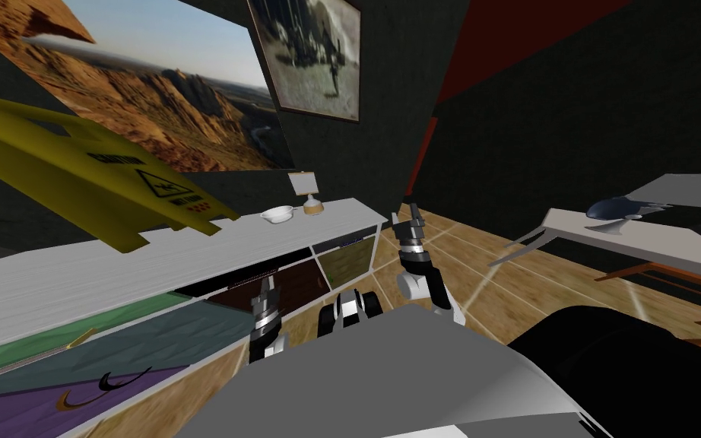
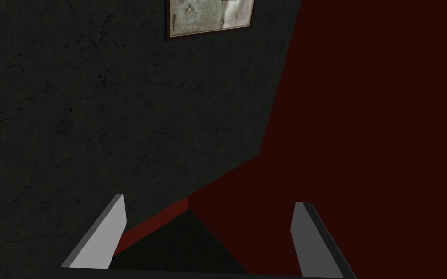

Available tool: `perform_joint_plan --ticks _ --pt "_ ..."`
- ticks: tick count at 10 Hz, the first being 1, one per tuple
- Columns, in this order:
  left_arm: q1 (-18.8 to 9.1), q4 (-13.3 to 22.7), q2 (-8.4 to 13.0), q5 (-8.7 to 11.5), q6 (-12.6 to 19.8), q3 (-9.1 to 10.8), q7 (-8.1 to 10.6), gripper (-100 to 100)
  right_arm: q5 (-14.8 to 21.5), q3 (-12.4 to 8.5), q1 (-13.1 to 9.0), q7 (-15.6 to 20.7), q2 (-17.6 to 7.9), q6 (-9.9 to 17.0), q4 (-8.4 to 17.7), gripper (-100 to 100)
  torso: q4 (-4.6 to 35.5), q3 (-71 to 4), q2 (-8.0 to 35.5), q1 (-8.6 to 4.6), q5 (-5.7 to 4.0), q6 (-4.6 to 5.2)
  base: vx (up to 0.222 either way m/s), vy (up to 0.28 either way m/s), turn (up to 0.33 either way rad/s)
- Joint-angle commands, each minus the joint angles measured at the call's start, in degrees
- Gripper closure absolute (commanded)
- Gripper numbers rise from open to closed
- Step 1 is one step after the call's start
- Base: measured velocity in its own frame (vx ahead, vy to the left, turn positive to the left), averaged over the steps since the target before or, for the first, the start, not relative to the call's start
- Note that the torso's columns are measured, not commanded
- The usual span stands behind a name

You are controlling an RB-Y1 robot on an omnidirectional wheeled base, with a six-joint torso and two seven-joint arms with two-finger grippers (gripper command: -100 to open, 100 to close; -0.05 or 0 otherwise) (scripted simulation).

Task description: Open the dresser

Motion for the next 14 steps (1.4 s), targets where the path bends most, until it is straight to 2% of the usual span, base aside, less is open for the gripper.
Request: perform_joint_plan --ticks 1,4,5,6,9,10,11,12,14 --pt "-0.9 -0.9 0.6 0.3 2.0 0.35 0.19 -100 0.0 0.0 0.0 0.0 0.0 0.0 0.0 0 0.0 0.0 -0.1 0.53 0.14 -0.01 -0.010 -0.031 0.011" --pt "-2.7 -2.7 1.9 0.7 5.7 1.02 0.62 -100 0.0 0.0 0.0 0.0 0.0 0.0 0.0 0 0.0 -0.1 -0.1 0.53 0.16 0.00 -0.013 -0.028 0.018" --pt "-1.8 -2.5 1.3 0.5 4.8 0.59 0.36 -100 0.0 0.0 0.0 0.0 0.0 0.0 0.0 0 0.1 -0.1 -0.2 0.51 0.04 0.06 -0.013 -0.016 0.005" --pt "-1.5 -1.5 1.1 0.4 3.2 0.57 0.33 100 0.0 0.0 0.0 0.0 0.0 0.0 0.0 0 0.0 -0.2 -0.3 0.51 0.09 0.03 0.011 0.018 -0.029" --pt "-0.4 -0.4 0.2 0.1 0.8 0.12 0.04 100 0.0 0.0 0.0 0.0 0.0 0.0 0.0 0 0.1 0.0 0.0 0.41 0.04 -0.02 0.016 0.033 -0.011" --pt "-0.5 -0.6 0.4 0.2 1.4 0.21 0.15 100 0.0 0.0 0.0 0.0 0.0 0.0 0.0 0 0.0 0.0 0.0 0.36 0.09 -0.01 0.005 0.011 -0.001" --pt "-0.2 -0.7 0.7 0.3 1.1 0.26 0.59 -100 0.0 0.0 0.0 0.0 0.0 0.0 0.0 0 0.0 0.0 0.0 0.34 0.10 -0.01 -0.035 0.092 0.019" --pt "-0.3 -0.7 0.6 0.2 1.2 0.22 0.35 -100 0.0 0.0 0.0 0.0 0.0 0.0 0.0 0 0.0 0.0 0.0 0.65 0.17 -0.02 -0.024 0.060 -0.001" --pt "-1.6 -1.7 1.5 0.5 3.6 0.69 0.66 -100 0.0 0.0 0.0 0.0 0.0 0.0 0.0 0 0.0 -0.1 -0.1 0.25 0.09 0.00 -0.011 -0.010 0.013"
